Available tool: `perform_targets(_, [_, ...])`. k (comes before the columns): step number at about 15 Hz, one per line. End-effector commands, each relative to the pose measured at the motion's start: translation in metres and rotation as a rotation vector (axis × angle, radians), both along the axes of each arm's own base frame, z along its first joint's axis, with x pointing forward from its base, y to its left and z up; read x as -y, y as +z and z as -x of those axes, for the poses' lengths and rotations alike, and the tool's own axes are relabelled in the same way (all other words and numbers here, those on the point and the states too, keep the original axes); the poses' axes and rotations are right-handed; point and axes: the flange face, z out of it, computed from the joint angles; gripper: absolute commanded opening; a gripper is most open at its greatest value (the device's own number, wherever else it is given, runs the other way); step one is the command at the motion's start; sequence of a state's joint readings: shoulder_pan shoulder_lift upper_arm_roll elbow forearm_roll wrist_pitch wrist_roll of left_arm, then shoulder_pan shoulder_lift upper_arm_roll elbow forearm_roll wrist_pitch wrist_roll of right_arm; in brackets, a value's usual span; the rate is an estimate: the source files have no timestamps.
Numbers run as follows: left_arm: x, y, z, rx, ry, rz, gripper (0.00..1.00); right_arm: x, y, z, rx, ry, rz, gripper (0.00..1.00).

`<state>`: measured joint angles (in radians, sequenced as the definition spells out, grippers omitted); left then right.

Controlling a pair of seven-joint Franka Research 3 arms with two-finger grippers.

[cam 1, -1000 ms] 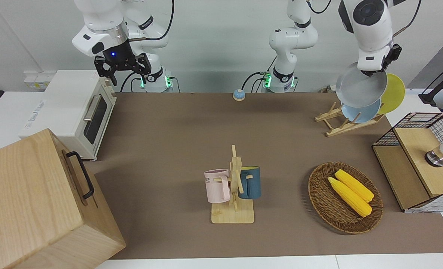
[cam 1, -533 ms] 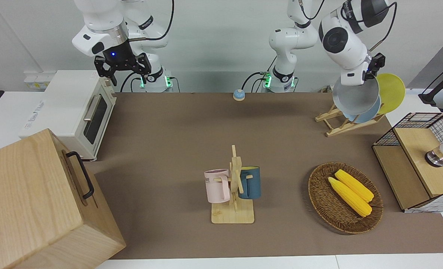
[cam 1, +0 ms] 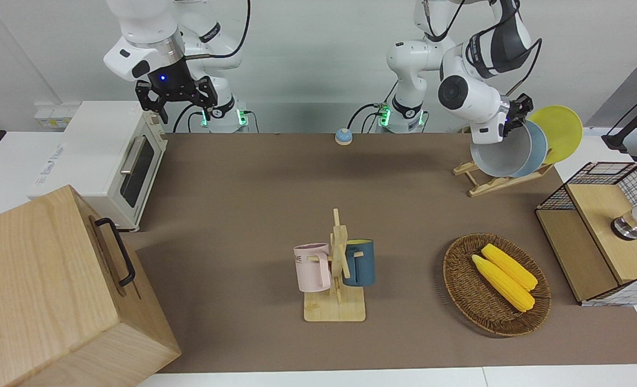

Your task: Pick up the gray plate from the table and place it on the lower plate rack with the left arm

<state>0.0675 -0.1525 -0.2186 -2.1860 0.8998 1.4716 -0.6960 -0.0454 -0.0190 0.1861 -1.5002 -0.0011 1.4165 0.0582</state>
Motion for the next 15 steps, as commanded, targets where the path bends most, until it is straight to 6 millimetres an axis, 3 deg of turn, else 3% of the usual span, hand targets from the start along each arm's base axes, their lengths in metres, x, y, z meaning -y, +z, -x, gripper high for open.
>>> perform_targets(1, [0.0,-0.021,0.007,0.008,0.009,-0.065,0.0,0.001,0.003,0.002,-0.007,-0.002,-0.009,0.987])
perform_targets(15, [0.017,-0.077,0.018,0.025,0.033,-0.134,0.0,0.001,0.003,0.002,-0.007,-0.003,-0.009,0.987])
